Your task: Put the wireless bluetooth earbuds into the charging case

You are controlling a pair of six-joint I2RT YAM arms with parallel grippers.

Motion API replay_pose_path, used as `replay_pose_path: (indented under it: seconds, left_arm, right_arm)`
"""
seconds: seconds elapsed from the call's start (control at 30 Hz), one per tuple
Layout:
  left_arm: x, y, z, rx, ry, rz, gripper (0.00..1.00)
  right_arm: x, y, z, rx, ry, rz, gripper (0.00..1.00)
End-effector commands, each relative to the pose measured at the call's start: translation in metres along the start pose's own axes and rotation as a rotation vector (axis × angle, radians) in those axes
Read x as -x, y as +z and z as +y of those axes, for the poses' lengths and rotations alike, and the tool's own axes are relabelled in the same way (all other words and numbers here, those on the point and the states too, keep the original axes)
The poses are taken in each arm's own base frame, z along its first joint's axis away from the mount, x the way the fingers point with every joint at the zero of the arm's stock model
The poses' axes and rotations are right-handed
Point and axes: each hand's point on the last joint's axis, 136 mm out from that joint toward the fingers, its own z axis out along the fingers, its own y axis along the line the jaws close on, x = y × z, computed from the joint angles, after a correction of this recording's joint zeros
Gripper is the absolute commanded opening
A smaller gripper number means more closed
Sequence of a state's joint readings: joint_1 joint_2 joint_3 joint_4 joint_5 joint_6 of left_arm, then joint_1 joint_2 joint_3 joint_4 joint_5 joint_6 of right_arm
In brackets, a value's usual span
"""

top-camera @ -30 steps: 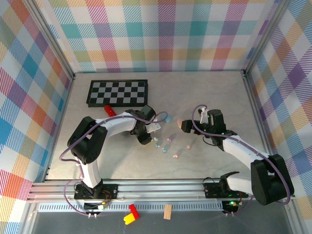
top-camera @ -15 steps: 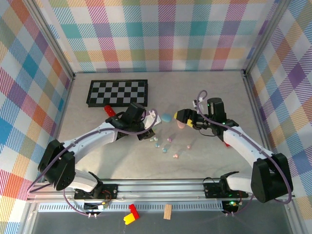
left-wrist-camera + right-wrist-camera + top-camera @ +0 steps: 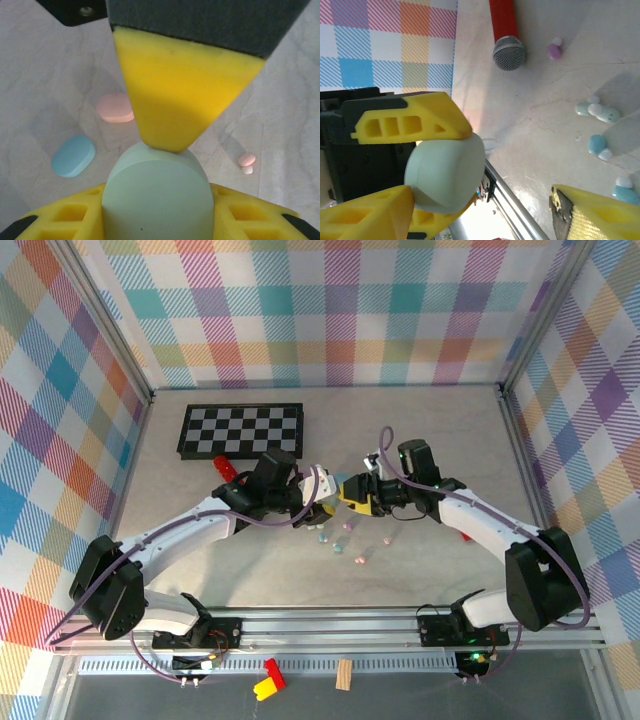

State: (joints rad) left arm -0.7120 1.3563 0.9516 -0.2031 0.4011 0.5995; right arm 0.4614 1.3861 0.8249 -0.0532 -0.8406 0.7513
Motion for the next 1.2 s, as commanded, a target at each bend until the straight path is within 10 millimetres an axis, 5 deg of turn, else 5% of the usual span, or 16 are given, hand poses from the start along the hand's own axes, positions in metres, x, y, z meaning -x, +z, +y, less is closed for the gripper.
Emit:
replay_pose_path:
  seconds: [0.0,0.27,0.43,0.67,0.87,1.17]
  left_arm:
    - [0.020,-0.003,-0.012,-0.048,0.049,-0.077,0.42]
    - [0.016,-0.002,-0.011,-0.039,0.050,-0.058,0.42]
    - [0.012,-0.001,-0.009,-0.027,0.051,-0.050,0.43]
    - [0.013,-0.007,-0.007,0.022,0.057,-0.101,0.72]
    - [0.038,-0.033,0.000,0.098,0.001,-0.373,0.84]
    - [0.067,-0.061,0.007,0.037,-0.096,-0.692,0.86]
  right_arm:
    - [-0.003,0.009,0.018,0.041,-0.036,0.048,0.69]
    - [-0.005,0.017,0.016,0.027,-0.034,0.070,0.58]
    - [-0.004,0.017,0.014,0.008,-0.026,0.057,0.35]
    - [0.000,0.006,0.024,0.006,-0.050,0.020,0.20]
    - [0.007,-0.015,0.041,0.099,-0.045,-0.031,0.19]
    - [0.014,-0.053,0.080,0.356,0.001,-0.060,0.10]
